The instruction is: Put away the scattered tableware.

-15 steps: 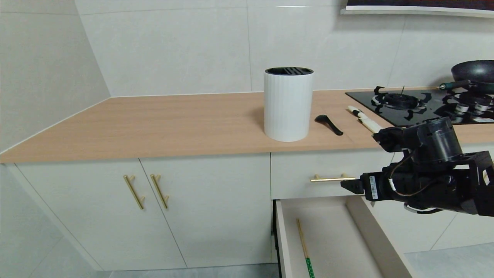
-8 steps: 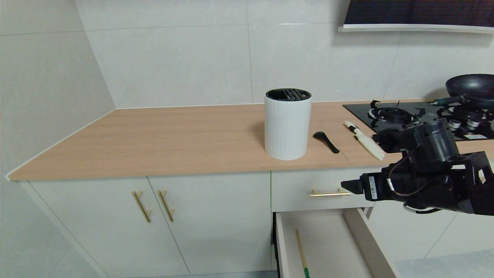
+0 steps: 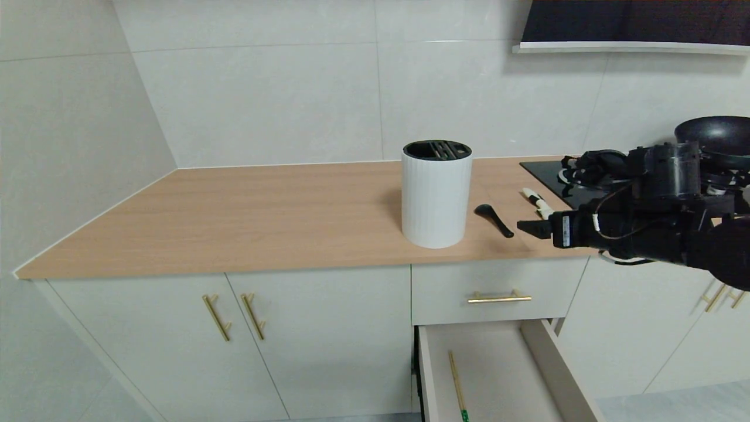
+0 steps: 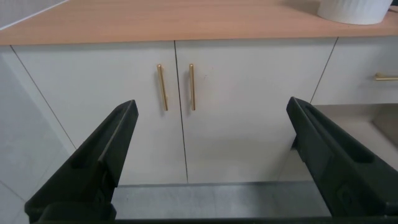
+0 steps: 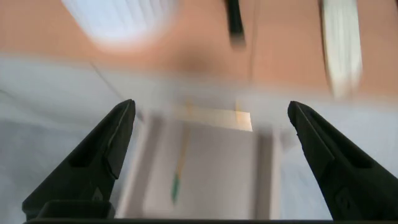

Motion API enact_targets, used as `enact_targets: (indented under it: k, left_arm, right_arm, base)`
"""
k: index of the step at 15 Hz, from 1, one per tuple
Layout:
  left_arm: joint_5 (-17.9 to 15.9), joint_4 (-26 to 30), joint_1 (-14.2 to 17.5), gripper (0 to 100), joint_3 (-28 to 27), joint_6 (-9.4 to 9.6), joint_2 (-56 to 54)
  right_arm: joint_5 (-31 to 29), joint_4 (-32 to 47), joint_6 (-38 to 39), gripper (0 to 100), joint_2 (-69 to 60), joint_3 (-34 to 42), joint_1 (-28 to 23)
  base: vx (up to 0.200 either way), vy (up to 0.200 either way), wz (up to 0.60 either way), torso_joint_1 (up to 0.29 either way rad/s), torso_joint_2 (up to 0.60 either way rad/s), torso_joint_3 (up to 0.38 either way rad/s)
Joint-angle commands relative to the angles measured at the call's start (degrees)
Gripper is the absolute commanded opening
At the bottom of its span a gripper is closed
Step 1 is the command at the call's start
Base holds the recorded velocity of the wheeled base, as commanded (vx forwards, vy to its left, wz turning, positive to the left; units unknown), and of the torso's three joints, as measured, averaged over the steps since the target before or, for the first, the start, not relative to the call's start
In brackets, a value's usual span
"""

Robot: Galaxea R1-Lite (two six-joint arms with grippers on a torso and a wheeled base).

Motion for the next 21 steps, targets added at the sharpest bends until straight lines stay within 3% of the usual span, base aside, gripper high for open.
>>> enact_targets:
  k: [1,4,8,13,21]
  left_arm:
    - [0.0,0.0,0.0,100,0.0,-0.04,0.0]
    - [0.0,0.0,0.0,100,0.0,-0.04,0.0]
    - [0.0,0.0,0.0,100,0.0,-0.04,0.0]
    - [0.0,0.0,-0.1,100,0.0,-0.04,0.0]
    - [0.0,0.0,0.0,100,0.0,-0.04,0.0]
  right_arm:
    - [2.4,-0.6,-1.9,100,8.5,-8.2,-3.6]
    - [2.7,-0.5,-6.6,100,17.3,-17.0,-4.2]
    - [2.7,-1.9,-6.8,100,24.8,-20.7,-4.0]
    - [2.6,-7.0,-6.6,100,30.7,-22.4,-4.0]
    - [2.6,-7.2,-4.1,100,33.4,-25.3,-4.1]
  base:
    - [0.000,0.000,0.00,0.000,0.00,0.000]
    - [0.000,0.000,0.00,0.000,0.00,0.000]
    - [0.000,0.000,0.00,0.000,0.00,0.000]
    - [0.000,0.000,0.00,0.000,0.00,0.000]
    - [0.000,0.000,0.00,0.000,0.00,0.000]
